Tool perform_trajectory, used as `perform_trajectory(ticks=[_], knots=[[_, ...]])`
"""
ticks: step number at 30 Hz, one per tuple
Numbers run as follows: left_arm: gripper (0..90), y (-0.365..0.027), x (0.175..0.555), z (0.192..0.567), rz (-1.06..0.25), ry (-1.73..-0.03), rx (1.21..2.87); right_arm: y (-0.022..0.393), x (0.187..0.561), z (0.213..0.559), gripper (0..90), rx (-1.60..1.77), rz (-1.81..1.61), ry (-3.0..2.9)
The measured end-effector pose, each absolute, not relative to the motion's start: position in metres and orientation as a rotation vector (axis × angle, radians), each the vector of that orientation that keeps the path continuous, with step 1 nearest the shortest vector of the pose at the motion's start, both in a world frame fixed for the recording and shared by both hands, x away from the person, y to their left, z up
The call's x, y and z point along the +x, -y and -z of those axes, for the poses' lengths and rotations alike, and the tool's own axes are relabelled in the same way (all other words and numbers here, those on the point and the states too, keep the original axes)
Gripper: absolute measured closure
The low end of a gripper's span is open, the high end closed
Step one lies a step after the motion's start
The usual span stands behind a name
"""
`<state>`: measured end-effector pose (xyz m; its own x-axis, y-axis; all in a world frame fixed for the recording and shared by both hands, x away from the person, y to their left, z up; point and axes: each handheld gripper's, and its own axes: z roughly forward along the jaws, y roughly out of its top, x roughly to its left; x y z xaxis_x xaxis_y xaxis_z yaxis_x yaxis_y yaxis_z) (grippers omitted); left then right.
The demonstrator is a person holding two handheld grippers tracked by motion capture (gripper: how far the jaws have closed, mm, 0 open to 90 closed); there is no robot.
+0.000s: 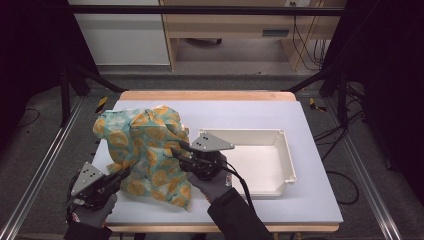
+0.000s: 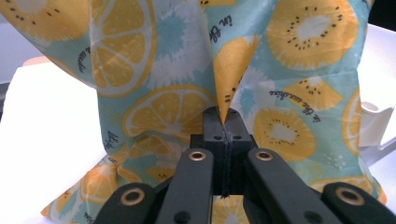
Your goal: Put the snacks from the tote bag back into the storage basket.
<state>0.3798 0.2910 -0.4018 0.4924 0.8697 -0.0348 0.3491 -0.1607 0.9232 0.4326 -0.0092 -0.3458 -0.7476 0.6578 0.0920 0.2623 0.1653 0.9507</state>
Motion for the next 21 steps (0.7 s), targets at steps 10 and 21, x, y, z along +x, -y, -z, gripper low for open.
perform_trajectory(ticks=[10,21], knots=[[90.0,-0.292,0.374,0.404,-0.627,-1.032,1.751,0.002,0.431,0.348,90.0,0.846,-1.589,-2.179],[90.0,-0.294,0.372,0.405,-0.619,-1.036,1.751,0.012,0.433,0.343,67.6,0.879,-1.593,-2.072]])
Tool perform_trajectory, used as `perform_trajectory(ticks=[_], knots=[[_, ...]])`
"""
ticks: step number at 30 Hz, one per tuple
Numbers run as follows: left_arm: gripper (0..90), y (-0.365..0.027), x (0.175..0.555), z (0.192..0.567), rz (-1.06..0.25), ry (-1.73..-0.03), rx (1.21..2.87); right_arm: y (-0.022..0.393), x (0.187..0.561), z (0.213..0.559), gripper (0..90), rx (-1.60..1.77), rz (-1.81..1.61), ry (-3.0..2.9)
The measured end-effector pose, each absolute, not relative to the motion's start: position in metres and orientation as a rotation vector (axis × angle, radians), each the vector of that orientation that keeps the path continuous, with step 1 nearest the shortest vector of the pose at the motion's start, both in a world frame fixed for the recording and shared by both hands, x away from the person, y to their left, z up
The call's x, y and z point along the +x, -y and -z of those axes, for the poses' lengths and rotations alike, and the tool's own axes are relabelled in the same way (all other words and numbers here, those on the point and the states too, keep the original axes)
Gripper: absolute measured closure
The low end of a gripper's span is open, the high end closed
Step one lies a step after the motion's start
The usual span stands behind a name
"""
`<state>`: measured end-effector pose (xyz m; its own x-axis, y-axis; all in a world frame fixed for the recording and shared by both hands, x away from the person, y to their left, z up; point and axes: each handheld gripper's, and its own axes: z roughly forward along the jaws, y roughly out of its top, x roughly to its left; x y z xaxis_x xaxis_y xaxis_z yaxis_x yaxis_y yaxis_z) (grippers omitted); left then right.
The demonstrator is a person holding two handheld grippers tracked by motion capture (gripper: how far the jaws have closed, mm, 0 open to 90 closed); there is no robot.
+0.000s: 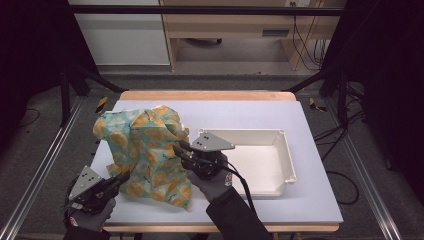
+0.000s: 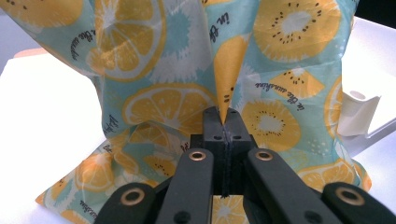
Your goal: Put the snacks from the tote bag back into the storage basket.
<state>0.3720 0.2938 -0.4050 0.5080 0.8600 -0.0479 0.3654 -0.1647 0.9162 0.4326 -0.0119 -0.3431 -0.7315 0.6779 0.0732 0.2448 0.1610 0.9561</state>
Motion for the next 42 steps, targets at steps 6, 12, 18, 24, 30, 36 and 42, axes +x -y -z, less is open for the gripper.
perform_trajectory(ticks=[6,12,18,24,30,36,42], knots=[[90.0,-0.293,0.372,0.406,-0.617,-1.035,1.754,0.009,0.44,0.347,60.7,0.879,-1.553,-2.05],[90.0,-0.294,0.373,0.407,-0.611,-1.04,1.759,0.008,0.436,0.348,90.0,0.84,-1.573,-2.106],[90.0,-0.293,0.374,0.41,-0.596,-1.048,1.781,0.011,0.428,0.351,90.0,0.803,-1.606,-2.161],[89.9,-0.294,0.376,0.414,-0.581,-1.066,1.799,0.012,0.429,0.365,90.0,0.822,-1.603,-2.206],[89.9,-0.295,0.377,0.417,-0.587,-1.091,1.809,0.012,0.431,0.374,90.0,0.848,-1.558,-2.223],[88.2,-0.297,0.378,0.419,-0.603,-1.105,1.811,0.014,0.435,0.382,90.0,0.897,-1.515,-2.246],[76.8,-0.298,0.374,0.412,-0.601,-1.08,1.771,0.012,0.435,0.387,90.0,0.898,-1.497,-2.266]])
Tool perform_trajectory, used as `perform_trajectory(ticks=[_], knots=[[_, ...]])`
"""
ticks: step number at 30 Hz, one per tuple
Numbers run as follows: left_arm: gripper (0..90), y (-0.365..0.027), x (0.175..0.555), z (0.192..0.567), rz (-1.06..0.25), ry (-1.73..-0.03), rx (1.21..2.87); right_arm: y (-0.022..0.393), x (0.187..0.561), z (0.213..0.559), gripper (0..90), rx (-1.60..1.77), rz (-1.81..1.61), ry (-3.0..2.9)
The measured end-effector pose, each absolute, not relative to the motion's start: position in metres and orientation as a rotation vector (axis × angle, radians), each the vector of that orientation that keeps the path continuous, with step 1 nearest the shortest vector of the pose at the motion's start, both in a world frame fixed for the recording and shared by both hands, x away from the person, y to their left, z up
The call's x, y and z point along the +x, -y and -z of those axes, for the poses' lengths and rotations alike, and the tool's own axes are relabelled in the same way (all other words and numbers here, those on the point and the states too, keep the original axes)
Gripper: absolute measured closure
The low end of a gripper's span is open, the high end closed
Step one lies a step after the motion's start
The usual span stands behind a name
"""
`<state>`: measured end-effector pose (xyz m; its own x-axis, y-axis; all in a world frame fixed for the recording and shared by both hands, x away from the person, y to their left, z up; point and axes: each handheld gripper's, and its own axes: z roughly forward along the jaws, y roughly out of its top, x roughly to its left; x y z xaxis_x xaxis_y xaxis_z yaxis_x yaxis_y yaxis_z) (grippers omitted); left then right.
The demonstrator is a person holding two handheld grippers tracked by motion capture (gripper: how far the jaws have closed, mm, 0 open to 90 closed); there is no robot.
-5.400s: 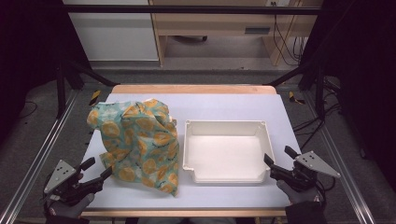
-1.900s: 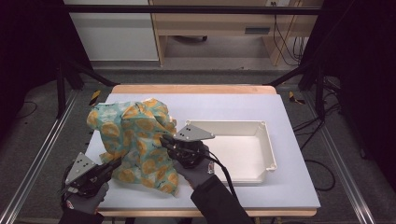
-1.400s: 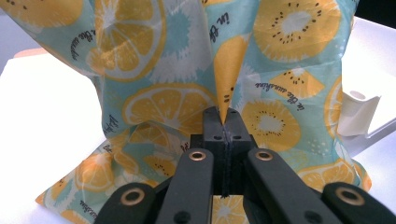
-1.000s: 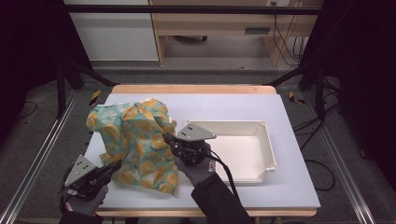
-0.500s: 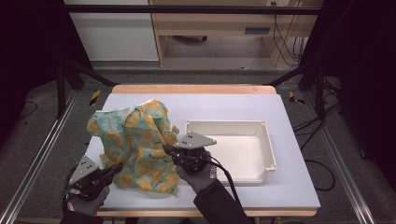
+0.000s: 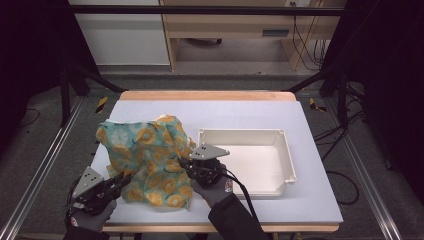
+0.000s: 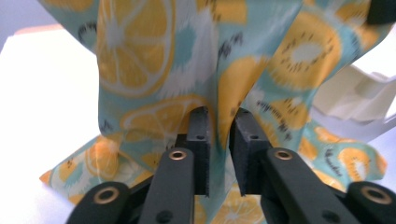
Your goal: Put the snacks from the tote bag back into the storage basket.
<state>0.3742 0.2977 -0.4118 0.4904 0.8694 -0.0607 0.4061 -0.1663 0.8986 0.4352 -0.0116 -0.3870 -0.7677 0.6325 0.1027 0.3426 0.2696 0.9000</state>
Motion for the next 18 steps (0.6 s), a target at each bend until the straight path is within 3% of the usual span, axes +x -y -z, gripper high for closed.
perform_trajectory(ticks=[5,8,18], knots=[[55.9,-0.299,0.368,0.394,-0.667,-1.068,1.675,0.011,0.435,0.392,90.0,0.899,-1.501,-2.278],[49.5,-0.302,0.365,0.385,-0.722,-1.072,1.636,0.012,0.434,0.393,90.0,0.902,-1.498,-2.278],[46.0,-0.314,0.381,0.355,-0.761,-1.068,1.623,0.014,0.433,0.392,90.0,0.907,-1.501,-2.277]])
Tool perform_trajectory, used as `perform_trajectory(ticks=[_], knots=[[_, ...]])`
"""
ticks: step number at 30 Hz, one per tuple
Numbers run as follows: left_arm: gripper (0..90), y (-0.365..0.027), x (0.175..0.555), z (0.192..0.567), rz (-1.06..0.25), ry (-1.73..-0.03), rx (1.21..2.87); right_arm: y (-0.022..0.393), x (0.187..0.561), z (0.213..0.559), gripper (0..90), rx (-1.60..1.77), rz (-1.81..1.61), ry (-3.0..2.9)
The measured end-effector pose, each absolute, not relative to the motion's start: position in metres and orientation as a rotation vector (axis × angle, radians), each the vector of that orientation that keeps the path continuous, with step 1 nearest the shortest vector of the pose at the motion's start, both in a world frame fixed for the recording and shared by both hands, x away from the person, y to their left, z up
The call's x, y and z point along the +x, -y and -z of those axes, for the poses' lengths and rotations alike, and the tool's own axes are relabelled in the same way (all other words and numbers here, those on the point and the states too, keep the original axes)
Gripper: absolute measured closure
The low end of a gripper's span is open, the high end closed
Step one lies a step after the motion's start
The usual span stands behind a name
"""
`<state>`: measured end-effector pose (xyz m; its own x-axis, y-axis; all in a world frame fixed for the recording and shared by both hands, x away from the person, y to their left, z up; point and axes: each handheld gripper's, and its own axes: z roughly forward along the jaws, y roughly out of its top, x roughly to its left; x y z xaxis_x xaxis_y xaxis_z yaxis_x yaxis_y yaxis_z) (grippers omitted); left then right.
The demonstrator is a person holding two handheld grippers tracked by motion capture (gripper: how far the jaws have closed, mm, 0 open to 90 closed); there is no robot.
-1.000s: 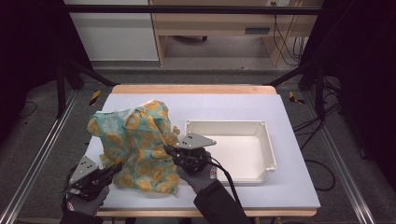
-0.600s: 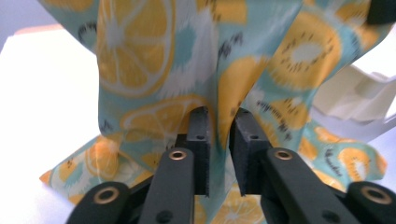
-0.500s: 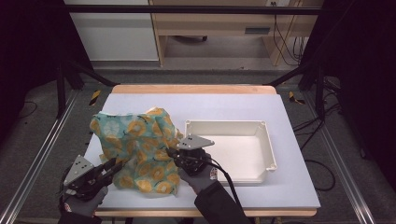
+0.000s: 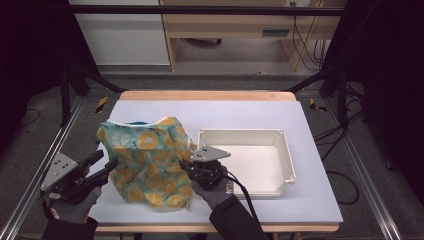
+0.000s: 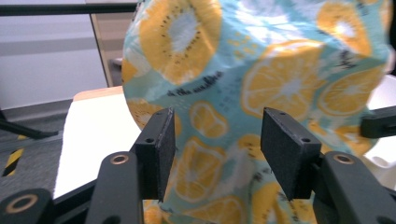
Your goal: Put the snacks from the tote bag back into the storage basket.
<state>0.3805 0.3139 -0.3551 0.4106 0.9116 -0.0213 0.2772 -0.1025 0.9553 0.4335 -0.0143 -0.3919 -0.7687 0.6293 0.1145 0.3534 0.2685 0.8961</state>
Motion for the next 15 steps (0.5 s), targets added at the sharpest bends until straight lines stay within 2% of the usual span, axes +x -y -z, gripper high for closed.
perform_trajectory(ticks=[2,3,4,6,8,9,15], knots=[[52.0,-0.314,0.383,0.356,-0.756,-1.072,1.637,0.014,0.433,0.392,90.0,0.902,-1.5,-2.276],[52.0,-0.314,0.386,0.358,-0.75,-1.078,1.648,0.014,0.433,0.391,90.0,0.904,-1.502,-2.274],[61.2,-0.315,0.389,0.361,-0.732,-1.077,1.662,0.015,0.432,0.391,90.0,0.902,-1.507,-2.27],[71.9,-0.315,0.39,0.364,-0.74,-1.075,1.682,0.015,0.432,0.391,90.0,0.903,-1.508,-2.271],[87.7,-0.315,0.389,0.366,-0.732,-1.068,1.695,0.015,0.432,0.392,90.0,0.904,-1.508,-2.273],[89.9,-0.315,0.389,0.367,-0.734,-1.066,1.707,0.015,0.432,0.392,90.0,0.905,-1.508,-2.276],[90.0,-0.312,0.385,0.373,-0.722,-1.062,1.738,0.014,0.43,0.398,90.0,0.906,-1.503,-2.295]])
